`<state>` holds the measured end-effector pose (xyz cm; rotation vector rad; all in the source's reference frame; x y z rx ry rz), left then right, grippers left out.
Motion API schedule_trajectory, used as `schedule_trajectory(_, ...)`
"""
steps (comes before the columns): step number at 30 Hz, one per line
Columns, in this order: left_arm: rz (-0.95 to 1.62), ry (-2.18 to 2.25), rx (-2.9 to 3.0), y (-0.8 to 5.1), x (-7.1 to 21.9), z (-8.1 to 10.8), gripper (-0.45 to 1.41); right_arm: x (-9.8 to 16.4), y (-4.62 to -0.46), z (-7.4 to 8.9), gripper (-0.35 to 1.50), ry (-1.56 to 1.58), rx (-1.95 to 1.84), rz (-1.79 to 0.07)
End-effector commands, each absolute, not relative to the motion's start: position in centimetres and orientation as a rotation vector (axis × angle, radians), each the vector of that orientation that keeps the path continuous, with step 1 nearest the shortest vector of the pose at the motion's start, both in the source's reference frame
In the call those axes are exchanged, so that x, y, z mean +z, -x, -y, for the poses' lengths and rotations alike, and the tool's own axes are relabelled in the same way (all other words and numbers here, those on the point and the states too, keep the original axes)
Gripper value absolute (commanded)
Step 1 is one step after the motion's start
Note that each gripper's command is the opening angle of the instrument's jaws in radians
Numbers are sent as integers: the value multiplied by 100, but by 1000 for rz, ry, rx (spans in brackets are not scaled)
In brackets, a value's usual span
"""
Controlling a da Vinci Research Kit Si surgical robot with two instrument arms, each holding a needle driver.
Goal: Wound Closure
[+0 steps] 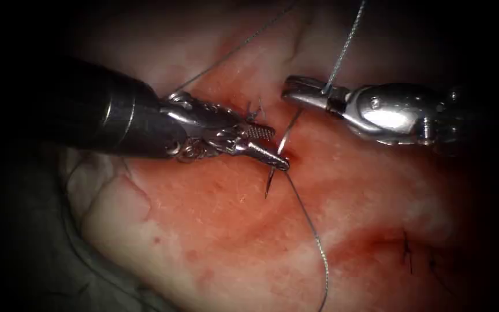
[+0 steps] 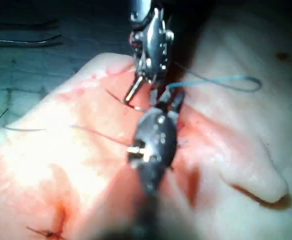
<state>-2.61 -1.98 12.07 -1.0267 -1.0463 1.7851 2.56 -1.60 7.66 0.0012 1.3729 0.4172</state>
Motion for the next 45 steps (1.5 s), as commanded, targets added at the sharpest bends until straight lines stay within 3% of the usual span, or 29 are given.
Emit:
schedule_trajectory(1, 1049, 1032, 1785, 265, 1212, 201, 76, 768, -266, 167, -35, -2, 409, -1377)
schedule_trajectory(3, 1053, 1034, 1787, 264, 1212, 201, 73, 767, -268, 167, -35, 1, 404, -1381)
schedule_trajectory(7, 1061, 1037, 1791, 258, 1213, 199, 22, 765, -268, 168, -35, -3, 402, -1388)
schedule_trajectory(8, 1064, 1038, 1793, 256, 1214, 197, -3, 765, -268, 169, -35, -5, 399, -1390)
schedule_trajectory(9, 1066, 1039, 1794, 254, 1215, 196, -13, 764, -268, 169, -35, -6, 399, -1394)
schedule_trajectory(10, 1070, 1044, 1794, 252, 1217, 194, -45, 764, -268, 169, -35, -10, 395, -1398)
schedule_trajectory(15, 1078, 1057, 1782, 246, 1220, 188, -45, 761, -268, 164, -33, -21, 391, -1409)
schedule_trajectory(16, 1083, 1064, 1777, 245, 1220, 186, -45, 760, -268, 164, -1, -8, 397, -1407)
schedule_trajectory(22, 1079, 1106, 1743, 243, 1219, 181, -45, 758, -273, 166, 86, 4, 435, -1397)
schedule_trajectory(26, 1075, 1135, 1717, 242, 1217, 177, -45, 759, -273, 165, 103, 13, 470, -1386)
schedule_trajectory(30, 1075, 1140, 1711, 242, 1216, 177, -45, 760, -274, 167, 103, 29, 482, -1387)
schedule_trajectory(37, 1075, 1148, 1702, 244, 1213, 178, -45, 766, -283, 173, 83, 41, 481, -1386)
schedule_trajectory(39, 1072, 1147, 1700, 244, 1212, 177, -45, 769, -286, 176, 67, 46, 479, -1384)
schedule_trajectory(40, 1073, 1147, 1699, 244, 1210, 177, -45, 770, -286, 177, 41, 46, 478, -1384)
schedule_trajectory(41, 1074, 1147, 1699, 244, 1210, 177, -45, 770, -285, 177, 26, 46, 477, -1385)
schedule_trajectory(42, 1077, 1147, 1699, 243, 1210, 178, -45, 769, -281, 176, -5, 44, 478, -1388)
schedule_trajectory(45, 1078, 1148, 1699, 243, 1210, 178, -45, 766, -277, 173, -6, 45, 484, -1396)
